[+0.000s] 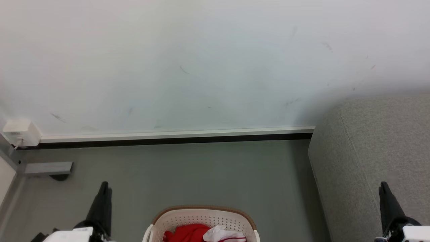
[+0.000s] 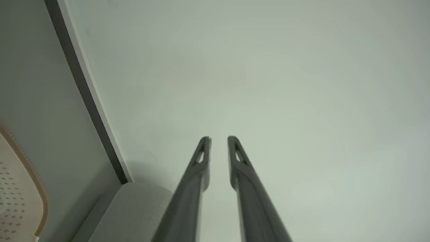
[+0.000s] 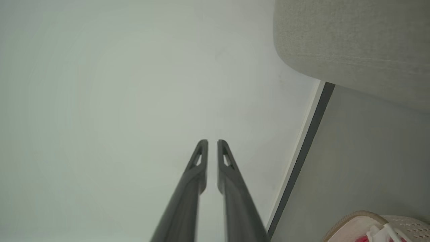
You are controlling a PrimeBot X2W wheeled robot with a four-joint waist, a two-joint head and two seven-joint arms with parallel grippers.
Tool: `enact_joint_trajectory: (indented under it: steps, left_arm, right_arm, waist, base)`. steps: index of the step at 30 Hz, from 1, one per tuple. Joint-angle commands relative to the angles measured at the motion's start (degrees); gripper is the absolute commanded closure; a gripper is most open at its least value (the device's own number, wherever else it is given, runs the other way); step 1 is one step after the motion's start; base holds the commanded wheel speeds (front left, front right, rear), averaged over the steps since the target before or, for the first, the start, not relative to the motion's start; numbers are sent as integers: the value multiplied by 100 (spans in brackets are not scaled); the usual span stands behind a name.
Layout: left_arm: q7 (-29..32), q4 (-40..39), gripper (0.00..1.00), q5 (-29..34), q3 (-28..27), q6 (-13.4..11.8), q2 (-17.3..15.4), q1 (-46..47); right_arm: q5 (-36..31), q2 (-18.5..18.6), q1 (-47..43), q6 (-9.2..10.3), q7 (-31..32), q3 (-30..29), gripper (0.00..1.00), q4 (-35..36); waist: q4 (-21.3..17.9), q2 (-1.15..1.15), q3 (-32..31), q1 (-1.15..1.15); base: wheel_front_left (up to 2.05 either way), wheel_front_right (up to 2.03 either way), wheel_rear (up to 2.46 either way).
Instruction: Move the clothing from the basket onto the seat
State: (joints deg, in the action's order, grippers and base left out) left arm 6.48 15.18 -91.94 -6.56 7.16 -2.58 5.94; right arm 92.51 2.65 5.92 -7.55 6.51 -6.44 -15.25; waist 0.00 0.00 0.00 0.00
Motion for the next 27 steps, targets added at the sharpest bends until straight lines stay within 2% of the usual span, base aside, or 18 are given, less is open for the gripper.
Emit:
enact_joint_trajectory:
  steps: [1, 14, 27]
  left_arm:
    - [-2, -8, 0, 1, 1, 1, -2, 8]
    - [-360, -190, 0, 207, 143, -1, -1, 7]
    - [-684, -470, 0, 1309, 99, 7, -10, 23]
  right_arm:
    - [-1, 2, 8, 0, 0, -1, 0, 9]
    - [-238, 88, -30, 1, -349, 352, 0, 298]
    - [-968, 215, 26, 2, -685, 634, 0, 563]
  waist:
    - [0, 0, 0, 0]
    - [8, 0, 14, 0]
    - [2, 0, 33, 0]
  base:
    - [0, 0, 0]
    - [0, 0, 0]
    - [0, 0, 0]
